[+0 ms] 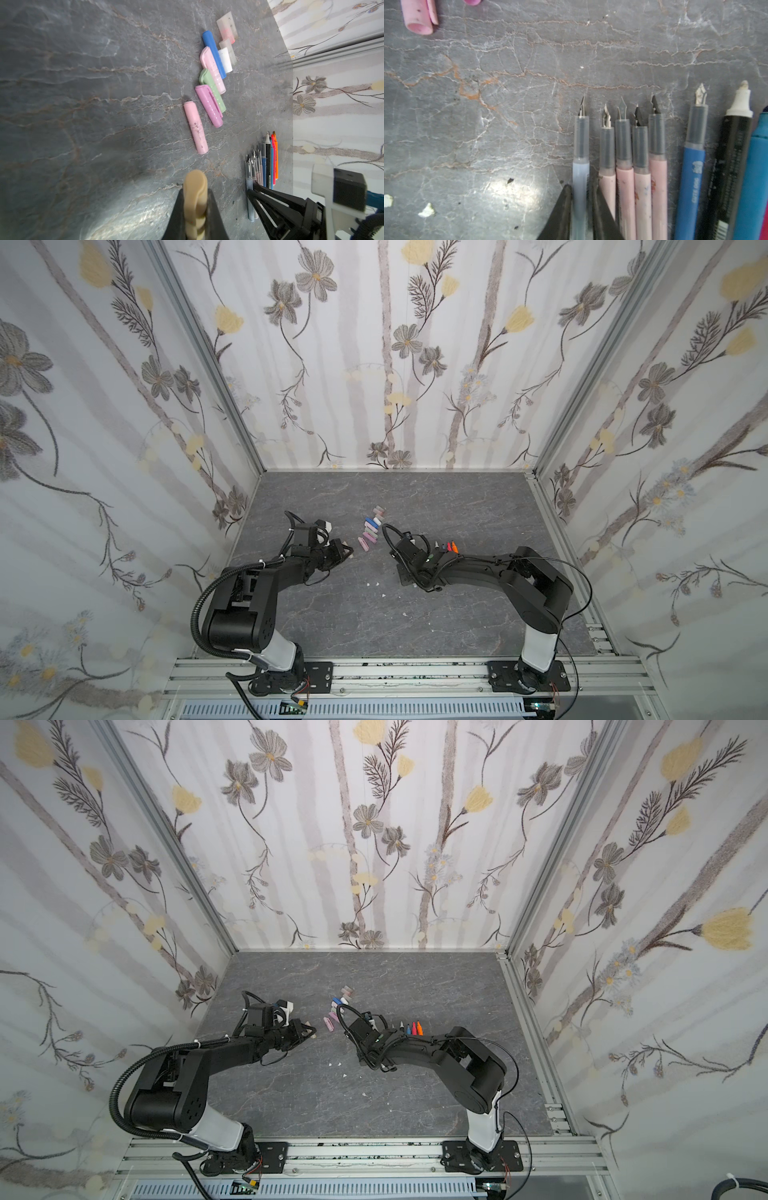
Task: Remove pen caps from pens
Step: Place the pen at the center of the table, then place the pen cap at the center of the table.
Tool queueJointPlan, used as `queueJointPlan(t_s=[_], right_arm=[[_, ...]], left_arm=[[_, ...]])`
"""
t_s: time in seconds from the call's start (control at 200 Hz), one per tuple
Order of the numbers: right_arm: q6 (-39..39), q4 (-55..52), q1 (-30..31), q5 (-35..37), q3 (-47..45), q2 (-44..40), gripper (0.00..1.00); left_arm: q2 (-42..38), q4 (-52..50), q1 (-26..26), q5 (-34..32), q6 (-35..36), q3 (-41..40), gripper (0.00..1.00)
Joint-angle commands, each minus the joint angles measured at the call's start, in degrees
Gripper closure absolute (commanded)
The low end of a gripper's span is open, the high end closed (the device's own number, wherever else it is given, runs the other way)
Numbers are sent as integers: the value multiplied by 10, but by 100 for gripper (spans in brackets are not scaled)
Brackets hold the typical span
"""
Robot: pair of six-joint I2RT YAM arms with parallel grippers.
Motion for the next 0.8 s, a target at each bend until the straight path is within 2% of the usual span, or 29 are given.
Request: queueJointPlan(t_s=[0.0,0.445,0.624,0.794], right_arm=[[-6,-6,0,22,5,-15,79],[-29,-1,-8,44,8,-90,78],[-29,0,-14,47,2,-104,78],[-29,0,-17,48,-9,-115,78]], left_arm=[[19,43,-1,7,-1,-6,100],[96,123,-18,31,-42,13,94],[129,146,-25,36,-57,27,90],[148,155,-27,35,-64,41,82]])
